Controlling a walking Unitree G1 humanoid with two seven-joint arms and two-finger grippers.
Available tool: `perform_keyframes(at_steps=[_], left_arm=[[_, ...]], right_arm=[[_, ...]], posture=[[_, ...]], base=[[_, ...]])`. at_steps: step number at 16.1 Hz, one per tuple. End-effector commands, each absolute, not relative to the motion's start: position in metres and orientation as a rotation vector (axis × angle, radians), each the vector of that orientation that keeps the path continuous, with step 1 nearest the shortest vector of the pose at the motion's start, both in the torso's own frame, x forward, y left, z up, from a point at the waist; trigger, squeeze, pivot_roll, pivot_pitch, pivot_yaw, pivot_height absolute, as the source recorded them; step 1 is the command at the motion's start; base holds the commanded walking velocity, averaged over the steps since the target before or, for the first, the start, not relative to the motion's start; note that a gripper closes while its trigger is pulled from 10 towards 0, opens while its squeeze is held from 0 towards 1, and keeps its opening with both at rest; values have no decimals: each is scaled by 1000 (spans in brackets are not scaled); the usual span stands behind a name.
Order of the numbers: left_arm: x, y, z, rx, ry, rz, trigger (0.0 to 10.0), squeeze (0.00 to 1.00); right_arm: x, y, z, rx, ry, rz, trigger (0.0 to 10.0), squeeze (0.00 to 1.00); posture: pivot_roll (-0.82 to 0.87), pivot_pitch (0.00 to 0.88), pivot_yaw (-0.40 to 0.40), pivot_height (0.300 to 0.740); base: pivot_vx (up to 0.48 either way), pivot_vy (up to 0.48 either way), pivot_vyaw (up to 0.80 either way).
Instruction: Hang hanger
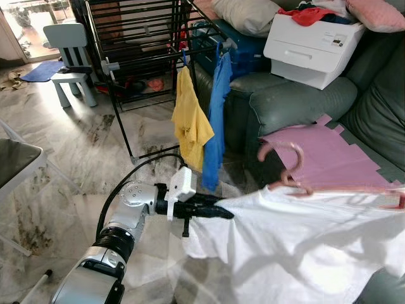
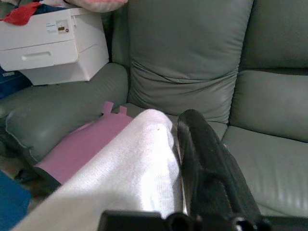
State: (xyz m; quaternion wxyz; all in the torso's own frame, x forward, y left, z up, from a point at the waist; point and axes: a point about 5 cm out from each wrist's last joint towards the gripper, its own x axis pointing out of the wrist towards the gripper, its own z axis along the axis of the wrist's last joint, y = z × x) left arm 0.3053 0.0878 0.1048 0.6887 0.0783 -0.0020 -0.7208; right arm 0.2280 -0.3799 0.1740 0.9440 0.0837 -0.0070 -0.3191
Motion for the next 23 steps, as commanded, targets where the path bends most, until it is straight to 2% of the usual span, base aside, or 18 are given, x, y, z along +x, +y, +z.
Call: perform_keyframes(at_steps=[1, 7, 8, 10, 16, 18, 20, 23], left_arm=[[306, 100, 101, 224, 29, -1595, 0, 0], [315, 96, 88, 380, 102, -1393, 0, 0], [321, 92, 84, 438, 135, -1291, 0, 0], [327, 88, 85, 477, 139, -1216, 0, 0], [348, 82, 93, 424, 134, -914, 0, 0], [350, 80, 93, 426, 132, -845, 0, 0], [356, 76, 95, 345, 137, -692, 0, 0], [361, 74, 100, 295, 130, -622, 0, 0]], right_arm=[[227, -389, 191, 128, -70, -683, 0, 0], [243, -352, 205, 70, -105, -520, 0, 0], [251, -334, 207, -20, -94, -436, 0, 0], [258, -322, 207, -75, -82, -374, 0, 0], [262, -308, 196, -100, -46, -353, 0, 0], [266, -294, 190, -82, -36, -311, 0, 0], [271, -263, 167, -59, 38, -211, 0, 0], [269, -233, 141, -25, 119, -123, 0, 0]], posture=[[-74, 0, 10, 740], [-81, 0, 14, 740], [-83, 0, 15, 740], [-81, 0, 14, 740], [-76, 0, 14, 740], [-73, 0, 14, 740], [-74, 0, 14, 740], [-70, 0, 18, 740]], base=[[0, 0, 0], [0, 0, 0], [0, 0, 0], [0, 0, 0], [0, 0, 0], [0, 0, 0], [0, 0, 0], [0, 0, 0]])
